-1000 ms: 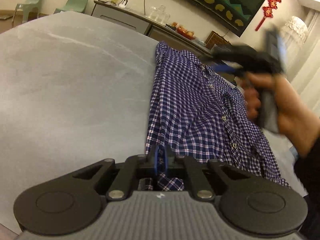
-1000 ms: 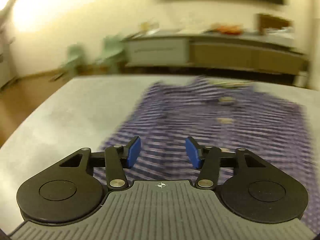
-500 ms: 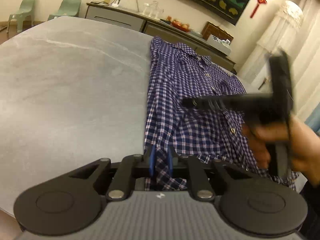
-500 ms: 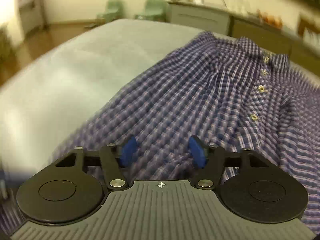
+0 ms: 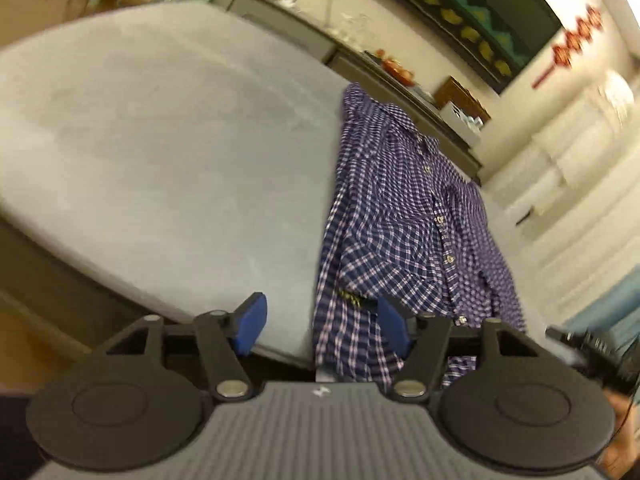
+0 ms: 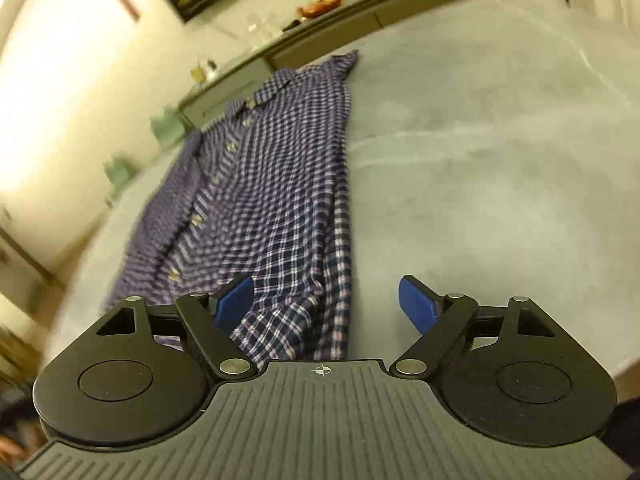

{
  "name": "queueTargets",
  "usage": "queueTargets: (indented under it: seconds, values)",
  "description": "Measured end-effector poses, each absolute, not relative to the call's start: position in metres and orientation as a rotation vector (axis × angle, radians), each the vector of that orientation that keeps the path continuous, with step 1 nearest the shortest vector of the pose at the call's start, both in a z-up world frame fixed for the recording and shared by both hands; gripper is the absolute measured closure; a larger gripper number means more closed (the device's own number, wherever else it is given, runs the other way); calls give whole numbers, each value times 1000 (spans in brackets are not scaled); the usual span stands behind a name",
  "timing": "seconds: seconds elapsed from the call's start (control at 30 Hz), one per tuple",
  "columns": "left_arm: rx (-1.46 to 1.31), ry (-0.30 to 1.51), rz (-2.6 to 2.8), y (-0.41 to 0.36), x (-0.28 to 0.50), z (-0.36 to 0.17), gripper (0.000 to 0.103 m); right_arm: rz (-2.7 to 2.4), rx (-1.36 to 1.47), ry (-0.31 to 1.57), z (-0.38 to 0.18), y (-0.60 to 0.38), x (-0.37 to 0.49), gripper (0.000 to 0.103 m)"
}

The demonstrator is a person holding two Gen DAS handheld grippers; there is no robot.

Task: Fold clothes

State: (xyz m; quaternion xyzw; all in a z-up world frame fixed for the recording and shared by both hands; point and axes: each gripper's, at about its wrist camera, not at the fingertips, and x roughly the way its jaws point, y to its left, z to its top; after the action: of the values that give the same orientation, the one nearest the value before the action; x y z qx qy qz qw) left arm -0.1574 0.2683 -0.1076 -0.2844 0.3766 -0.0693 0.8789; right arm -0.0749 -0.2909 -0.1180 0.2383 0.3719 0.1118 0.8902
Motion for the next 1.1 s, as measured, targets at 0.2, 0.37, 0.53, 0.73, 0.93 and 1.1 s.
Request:
queueTargets:
  seconds: [0.2,0.37,0.53,0.73,0.93,1.1]
  values:
    - [-641,814,-104,270,-169,-111,40,263,579,820,-127,-304,-93,19]
    - [-636,876,-158,259,-168,-120,40,359,554,860,-138,-297,-105,19]
    - [-703,911,-150,256,-162,-134,39,459,616,909,-145,-303,-125,19]
    - [-715,929,-175,245,-152,-143,51,429,619,1038,-173,-298,-116,22]
    - [-687,932,-212,239,-155,-141,99,499,594,1084,-185,-278,-111,89]
    - [-726,890,-250,240,-164,-125,101,569,569,1051,-172,-271,-115,99]
